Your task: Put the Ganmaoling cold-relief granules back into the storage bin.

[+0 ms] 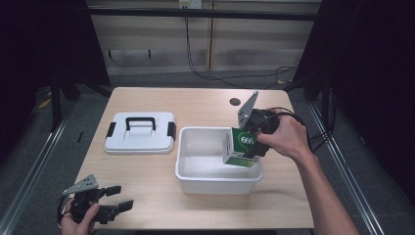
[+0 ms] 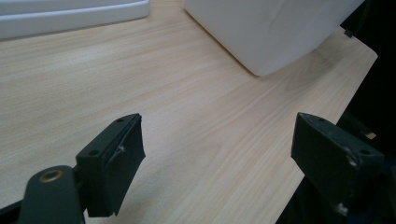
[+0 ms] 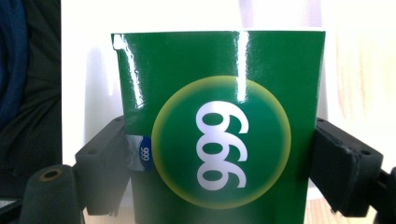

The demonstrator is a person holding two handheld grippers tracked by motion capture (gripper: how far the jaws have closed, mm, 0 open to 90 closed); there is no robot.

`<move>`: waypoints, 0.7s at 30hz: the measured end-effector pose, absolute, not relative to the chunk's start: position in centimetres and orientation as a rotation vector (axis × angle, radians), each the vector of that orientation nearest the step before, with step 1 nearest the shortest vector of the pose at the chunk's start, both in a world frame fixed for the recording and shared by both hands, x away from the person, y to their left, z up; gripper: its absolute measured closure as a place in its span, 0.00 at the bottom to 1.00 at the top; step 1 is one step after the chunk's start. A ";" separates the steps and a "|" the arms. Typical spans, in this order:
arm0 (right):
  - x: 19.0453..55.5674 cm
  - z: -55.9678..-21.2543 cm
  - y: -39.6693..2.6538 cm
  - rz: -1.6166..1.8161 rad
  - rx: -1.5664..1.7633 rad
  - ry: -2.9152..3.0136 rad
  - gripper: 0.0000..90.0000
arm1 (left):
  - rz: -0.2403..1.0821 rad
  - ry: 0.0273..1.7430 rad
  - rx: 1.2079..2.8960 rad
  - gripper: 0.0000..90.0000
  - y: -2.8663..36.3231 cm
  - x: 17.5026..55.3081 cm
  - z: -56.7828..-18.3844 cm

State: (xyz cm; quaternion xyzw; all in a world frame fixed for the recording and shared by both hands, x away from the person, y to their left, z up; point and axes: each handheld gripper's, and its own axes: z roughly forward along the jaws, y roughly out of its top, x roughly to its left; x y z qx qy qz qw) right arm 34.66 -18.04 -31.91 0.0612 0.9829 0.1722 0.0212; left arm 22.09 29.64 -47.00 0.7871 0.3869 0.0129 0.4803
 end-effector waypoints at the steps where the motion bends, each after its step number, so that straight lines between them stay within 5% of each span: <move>1: 34.7 -32.1 -17.9 0.523 0.198 3.053 0.18 | 0.031 0.944 1.920 0.19 29.6 22.1 -47.0; 21: 36.2 -35.4 -16.1 0.326 0.208 3.143 0.17 | 0.027 0.940 1.918 0.19 29.6 22.1 -47.0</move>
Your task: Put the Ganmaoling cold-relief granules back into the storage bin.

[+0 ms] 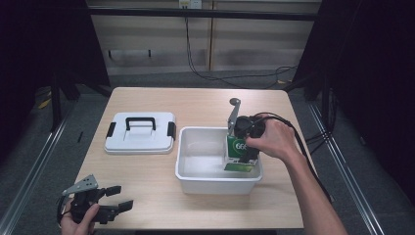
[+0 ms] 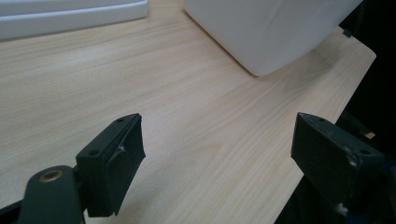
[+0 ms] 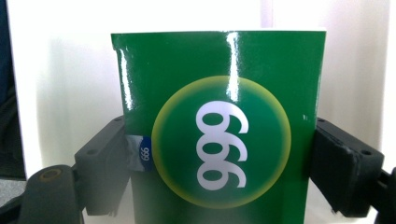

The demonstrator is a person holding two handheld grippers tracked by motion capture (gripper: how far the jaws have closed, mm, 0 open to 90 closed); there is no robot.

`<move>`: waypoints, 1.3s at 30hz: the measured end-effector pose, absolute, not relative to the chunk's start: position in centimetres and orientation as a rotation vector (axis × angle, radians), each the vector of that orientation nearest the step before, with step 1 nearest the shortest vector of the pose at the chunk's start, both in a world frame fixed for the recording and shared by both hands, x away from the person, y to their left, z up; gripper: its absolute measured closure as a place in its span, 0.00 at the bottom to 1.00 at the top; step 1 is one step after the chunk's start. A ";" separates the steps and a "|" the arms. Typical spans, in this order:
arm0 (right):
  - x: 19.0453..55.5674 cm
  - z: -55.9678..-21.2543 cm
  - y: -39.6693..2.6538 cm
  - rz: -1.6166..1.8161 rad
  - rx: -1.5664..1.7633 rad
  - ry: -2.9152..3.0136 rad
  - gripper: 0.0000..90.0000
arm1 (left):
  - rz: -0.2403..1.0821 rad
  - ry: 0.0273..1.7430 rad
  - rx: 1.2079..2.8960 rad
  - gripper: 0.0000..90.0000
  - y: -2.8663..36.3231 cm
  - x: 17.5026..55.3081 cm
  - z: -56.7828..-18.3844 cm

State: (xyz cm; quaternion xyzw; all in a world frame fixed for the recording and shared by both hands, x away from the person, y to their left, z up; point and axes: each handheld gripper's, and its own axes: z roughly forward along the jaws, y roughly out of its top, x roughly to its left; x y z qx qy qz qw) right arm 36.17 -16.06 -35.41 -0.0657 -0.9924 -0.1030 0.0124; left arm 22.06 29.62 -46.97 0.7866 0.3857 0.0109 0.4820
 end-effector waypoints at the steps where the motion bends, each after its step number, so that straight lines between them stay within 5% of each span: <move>1: 36.2 -35.6 -16.0 -0.308 -0.217 -3.096 0.17 | 0.026 0.940 1.917 0.19 29.6 22.1 -47.0; 39: 37.1 -40.4 -14.5 -0.083 -0.233 -3.070 0.17 | 0.027 0.939 1.918 0.19 29.6 22.1 -47.0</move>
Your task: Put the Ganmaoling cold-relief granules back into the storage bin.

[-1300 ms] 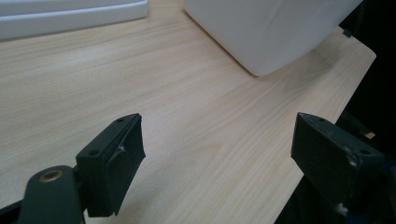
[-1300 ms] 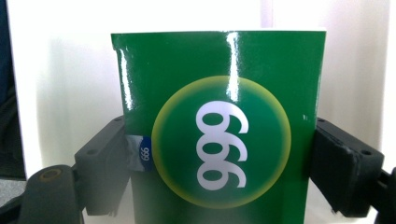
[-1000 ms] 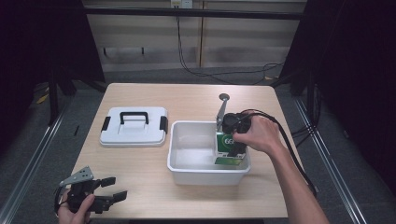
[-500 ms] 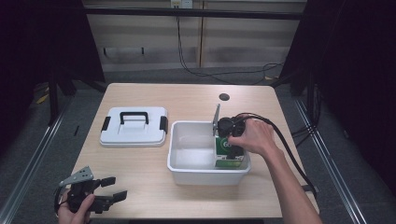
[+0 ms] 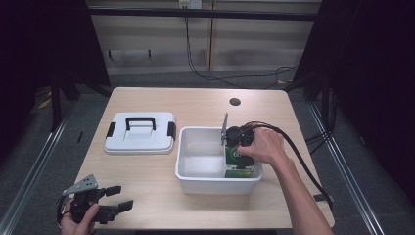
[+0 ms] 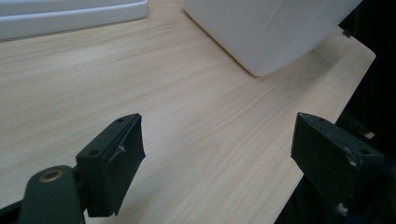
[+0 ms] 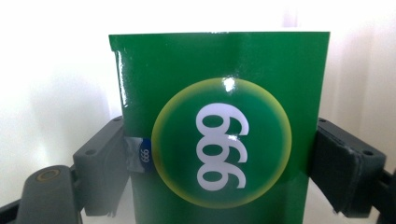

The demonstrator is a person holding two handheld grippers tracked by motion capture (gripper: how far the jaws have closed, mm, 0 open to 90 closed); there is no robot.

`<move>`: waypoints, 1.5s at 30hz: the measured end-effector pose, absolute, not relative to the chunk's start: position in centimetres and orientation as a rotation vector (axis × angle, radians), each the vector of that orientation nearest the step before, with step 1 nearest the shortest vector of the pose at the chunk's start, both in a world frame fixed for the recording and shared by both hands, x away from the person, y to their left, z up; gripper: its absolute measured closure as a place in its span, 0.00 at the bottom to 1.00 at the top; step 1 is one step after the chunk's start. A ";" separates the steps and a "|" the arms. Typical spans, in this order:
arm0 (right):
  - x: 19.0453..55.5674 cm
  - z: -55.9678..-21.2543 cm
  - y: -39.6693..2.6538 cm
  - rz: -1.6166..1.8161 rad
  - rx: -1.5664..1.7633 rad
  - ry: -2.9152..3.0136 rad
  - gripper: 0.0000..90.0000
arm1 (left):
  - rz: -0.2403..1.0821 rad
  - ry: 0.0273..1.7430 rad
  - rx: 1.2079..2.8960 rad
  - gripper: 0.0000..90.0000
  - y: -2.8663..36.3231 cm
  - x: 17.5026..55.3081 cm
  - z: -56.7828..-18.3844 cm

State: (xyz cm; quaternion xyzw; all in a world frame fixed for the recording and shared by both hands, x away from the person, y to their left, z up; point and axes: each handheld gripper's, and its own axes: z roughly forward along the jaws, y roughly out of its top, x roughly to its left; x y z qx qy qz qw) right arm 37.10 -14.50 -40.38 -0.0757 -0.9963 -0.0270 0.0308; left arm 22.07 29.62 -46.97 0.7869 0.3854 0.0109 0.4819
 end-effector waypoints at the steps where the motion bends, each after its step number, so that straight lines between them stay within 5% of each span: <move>1: 37.1 -40.4 -14.5 -0.083 -0.233 -3.070 0.17 | 0.027 0.939 1.918 0.19 29.6 22.1 -47.0; 45: 37.0 -41.8 -14.4 -0.124 -0.258 -3.050 0.14 | 0.031 0.940 1.924 0.19 29.6 22.0 -46.9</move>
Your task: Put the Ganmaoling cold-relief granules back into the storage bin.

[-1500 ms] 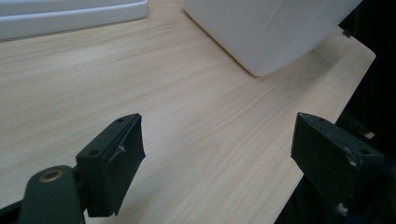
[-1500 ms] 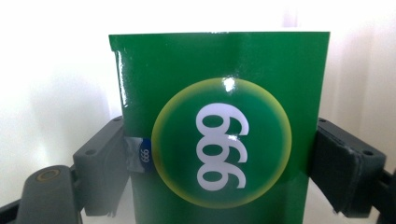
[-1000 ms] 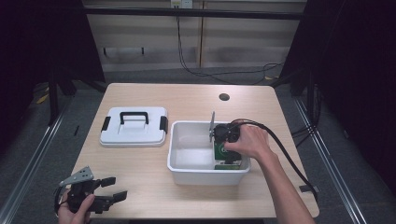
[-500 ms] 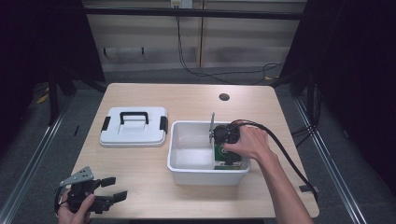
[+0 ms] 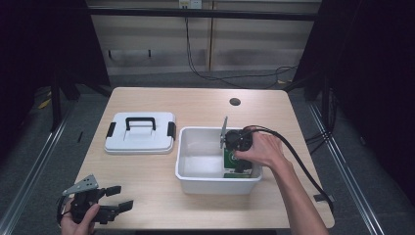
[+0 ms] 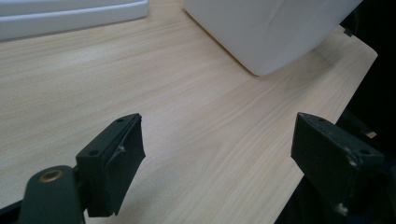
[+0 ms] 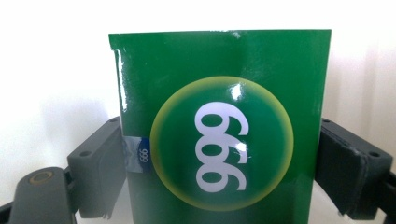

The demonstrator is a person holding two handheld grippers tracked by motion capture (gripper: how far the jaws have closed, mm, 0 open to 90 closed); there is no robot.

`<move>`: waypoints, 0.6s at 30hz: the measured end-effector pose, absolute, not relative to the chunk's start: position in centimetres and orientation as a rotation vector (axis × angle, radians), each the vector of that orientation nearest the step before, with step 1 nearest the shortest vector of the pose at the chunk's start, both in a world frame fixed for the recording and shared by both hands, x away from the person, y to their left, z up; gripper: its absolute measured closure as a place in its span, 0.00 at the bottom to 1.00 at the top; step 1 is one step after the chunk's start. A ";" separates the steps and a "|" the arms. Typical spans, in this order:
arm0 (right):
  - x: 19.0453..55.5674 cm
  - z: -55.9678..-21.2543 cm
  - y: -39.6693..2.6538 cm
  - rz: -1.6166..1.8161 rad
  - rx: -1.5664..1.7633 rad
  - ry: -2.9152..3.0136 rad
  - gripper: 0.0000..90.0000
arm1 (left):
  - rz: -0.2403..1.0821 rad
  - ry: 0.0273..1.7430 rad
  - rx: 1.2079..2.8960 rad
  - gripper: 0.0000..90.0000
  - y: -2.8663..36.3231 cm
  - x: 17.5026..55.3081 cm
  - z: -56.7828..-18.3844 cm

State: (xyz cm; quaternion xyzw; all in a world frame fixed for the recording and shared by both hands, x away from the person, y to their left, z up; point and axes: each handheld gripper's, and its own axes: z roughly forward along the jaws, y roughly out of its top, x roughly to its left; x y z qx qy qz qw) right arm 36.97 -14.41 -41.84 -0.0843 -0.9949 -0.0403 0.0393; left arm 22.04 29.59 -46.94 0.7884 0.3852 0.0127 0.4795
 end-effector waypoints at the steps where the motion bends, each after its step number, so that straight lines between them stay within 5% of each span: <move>1: 36.9 -41.8 -14.4 -0.119 -0.257 -3.057 0.14 | 0.031 0.944 1.921 0.19 29.6 22.0 -46.9; 18: 36.9 -41.1 -14.8 -0.179 -0.234 -3.044 0.10 | 0.028 0.942 1.920 0.19 29.7 22.1 -46.9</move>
